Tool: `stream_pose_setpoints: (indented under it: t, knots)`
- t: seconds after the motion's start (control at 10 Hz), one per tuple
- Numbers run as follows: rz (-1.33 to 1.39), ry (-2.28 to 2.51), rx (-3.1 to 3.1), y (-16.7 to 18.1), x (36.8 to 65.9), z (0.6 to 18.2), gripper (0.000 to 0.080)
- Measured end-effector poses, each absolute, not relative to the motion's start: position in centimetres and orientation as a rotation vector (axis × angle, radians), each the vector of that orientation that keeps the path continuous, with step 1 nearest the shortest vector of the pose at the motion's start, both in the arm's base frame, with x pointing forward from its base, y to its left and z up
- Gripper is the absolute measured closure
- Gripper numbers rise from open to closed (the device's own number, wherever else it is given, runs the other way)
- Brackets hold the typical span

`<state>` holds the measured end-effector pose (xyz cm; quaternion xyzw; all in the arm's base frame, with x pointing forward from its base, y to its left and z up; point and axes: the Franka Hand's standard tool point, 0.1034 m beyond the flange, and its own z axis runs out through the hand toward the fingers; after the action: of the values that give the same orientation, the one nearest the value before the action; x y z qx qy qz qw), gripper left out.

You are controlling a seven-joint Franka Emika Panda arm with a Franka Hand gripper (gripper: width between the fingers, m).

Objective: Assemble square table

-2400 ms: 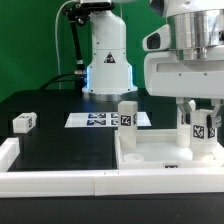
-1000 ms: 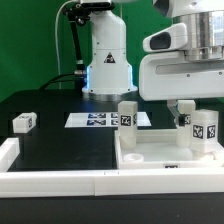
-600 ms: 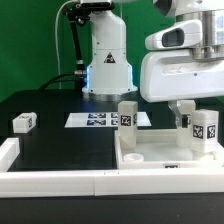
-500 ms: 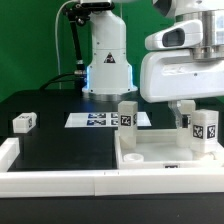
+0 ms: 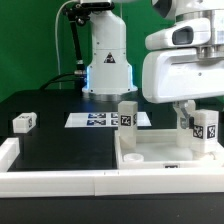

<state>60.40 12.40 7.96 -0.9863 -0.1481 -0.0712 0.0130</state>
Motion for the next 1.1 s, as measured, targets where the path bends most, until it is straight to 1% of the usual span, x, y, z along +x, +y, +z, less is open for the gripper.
stream_pose_setpoints:
  t: [0.1,0.2,0.3,0.6,0.9,1.1]
  knots:
    - [-0.221,-0.461,-3.073,12.39,60.39,7.93,0.0358]
    - [-0.220,-0.461,-3.074,12.38,60.38,7.90,0.0358]
    - [-0.221,-0.460,-3.074,12.33,60.39,7.89,0.0514]
    - [-0.220,-0.413,-3.077,12.29,60.40,7.88,0.0509]
    - [-0.202,0.148,-3.057,12.04,60.45,7.88,0.0509]
    - [-0.190,0.412,-3.022,11.91,60.46,7.86,0.0509]
